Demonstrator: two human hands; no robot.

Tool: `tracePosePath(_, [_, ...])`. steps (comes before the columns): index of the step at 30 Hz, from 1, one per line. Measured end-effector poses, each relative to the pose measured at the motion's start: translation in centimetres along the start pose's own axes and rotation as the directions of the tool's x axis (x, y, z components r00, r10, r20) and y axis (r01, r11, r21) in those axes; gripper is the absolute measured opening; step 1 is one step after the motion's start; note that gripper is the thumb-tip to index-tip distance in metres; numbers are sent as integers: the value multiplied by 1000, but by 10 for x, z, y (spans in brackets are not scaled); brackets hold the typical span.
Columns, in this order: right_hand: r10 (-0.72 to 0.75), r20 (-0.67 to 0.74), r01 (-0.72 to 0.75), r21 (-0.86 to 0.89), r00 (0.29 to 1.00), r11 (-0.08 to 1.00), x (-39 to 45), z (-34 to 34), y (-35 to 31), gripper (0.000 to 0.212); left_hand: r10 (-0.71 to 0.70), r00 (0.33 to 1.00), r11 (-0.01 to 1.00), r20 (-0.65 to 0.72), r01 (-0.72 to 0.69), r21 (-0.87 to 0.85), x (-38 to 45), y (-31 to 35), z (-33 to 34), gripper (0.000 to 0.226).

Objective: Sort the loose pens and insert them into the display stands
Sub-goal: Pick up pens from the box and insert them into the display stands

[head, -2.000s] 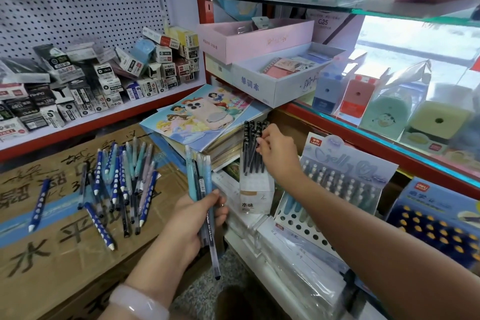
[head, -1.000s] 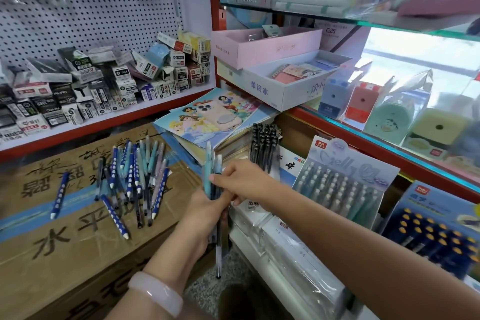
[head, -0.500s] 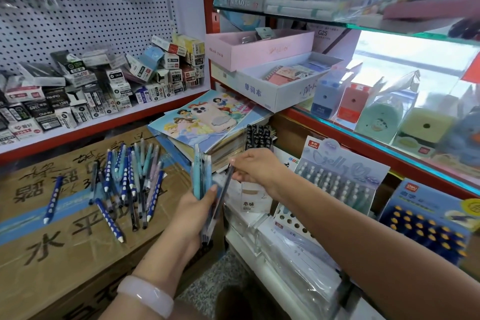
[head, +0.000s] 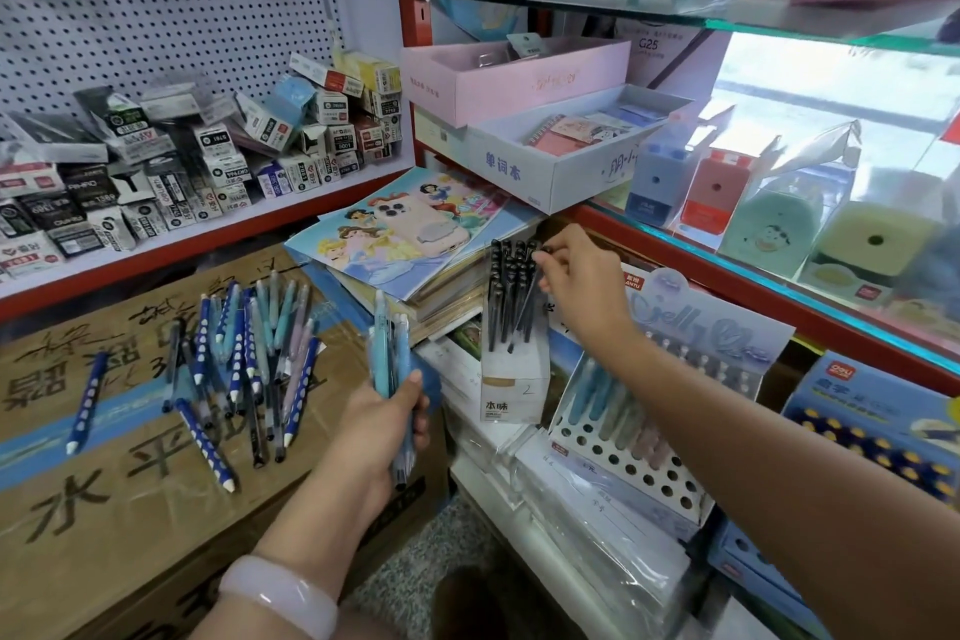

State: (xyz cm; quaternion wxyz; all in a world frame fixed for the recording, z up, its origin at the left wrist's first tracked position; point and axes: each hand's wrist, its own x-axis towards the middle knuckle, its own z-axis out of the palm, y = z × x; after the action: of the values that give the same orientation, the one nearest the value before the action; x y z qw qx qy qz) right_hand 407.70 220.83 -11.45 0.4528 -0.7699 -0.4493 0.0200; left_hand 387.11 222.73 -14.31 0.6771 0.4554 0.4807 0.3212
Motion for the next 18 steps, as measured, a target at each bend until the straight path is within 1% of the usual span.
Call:
tracePosePath(4, [17,7,-17,4,1000,1000,-2,18,11,13,10,1000,1000,7,-10,27,2,-2,1,4])
tracePosePath(9, [-17,29,19,-79,999,997,1,29,12,16,8,1000,1000,11,-8,25,3,0,-2,4])
tracePosePath(14, [-117,75,129,-188,990,974,5,32,6,21,7,1000,1000,19,-7,18,4,0,-4,4])
tracePosePath(18, [-142,74,156,-228,987,961,4,31,2,23,15,1000,1000,25,-15,9,4,0,-7,4])
